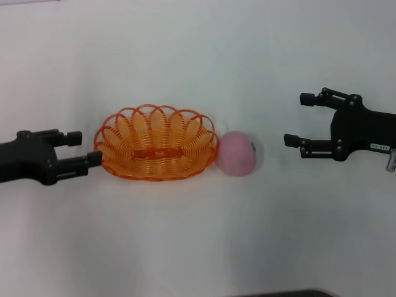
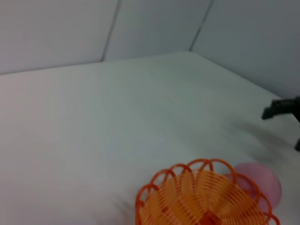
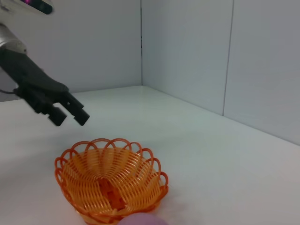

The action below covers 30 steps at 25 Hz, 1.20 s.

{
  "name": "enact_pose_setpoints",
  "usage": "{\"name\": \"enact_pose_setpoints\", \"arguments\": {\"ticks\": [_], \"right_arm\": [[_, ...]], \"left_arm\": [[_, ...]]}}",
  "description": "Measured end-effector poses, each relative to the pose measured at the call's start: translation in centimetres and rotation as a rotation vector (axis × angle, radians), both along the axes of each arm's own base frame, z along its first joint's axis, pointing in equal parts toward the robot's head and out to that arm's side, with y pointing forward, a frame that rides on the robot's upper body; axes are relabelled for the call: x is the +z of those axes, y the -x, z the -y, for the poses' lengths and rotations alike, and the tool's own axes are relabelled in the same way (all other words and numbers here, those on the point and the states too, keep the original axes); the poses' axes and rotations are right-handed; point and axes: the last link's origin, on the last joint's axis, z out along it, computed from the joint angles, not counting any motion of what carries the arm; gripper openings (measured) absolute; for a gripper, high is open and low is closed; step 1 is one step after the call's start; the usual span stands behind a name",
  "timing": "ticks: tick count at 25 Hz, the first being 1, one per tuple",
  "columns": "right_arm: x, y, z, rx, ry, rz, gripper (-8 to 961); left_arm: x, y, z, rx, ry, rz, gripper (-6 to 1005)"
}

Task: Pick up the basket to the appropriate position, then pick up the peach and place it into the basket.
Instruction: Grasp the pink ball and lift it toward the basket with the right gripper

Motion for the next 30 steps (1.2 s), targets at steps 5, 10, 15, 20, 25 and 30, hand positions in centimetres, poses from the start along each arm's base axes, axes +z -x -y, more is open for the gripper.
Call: {"name": "enact_pose_setpoints", "arguments": {"ticks": [5, 10, 15, 20, 25, 30], "right_arm": [[0.0, 0.0, 0.0, -0.001, -0.002, 0.0, 935], [-0.1, 0.1, -0.1, -0.004, -0.004, -0.005, 935], [-0.4, 0.3, -0.1, -0.004, 0.0, -0.006, 935], [-0.5, 0.2, 0.2, -0.004, 0.009, -0.011, 936], [-0.7, 0.2, 0.6, -0.003, 0.02, -0.016, 936], [-1.0, 0.2, 1.3, 0.005, 0.055, -0.031, 936]], "left_arm": [[0.3, 1.0, 1.0, -0.051, -0.009, -0.029, 665], [-0.4, 1.6, 2.4, -0.104, -0.006, -0.038, 665], [-0.8, 1.7, 3.6, -0.11, 0.017, -0.003, 672], [-1.0, 1.7, 4.5, -0.141, 0.017, 0.027, 679], [-1.2, 1.9, 5.7, -0.212, -0.04, 0.081, 686], [-1.2, 2.4, 6.3, -0.212, -0.065, 0.089, 693]]}}
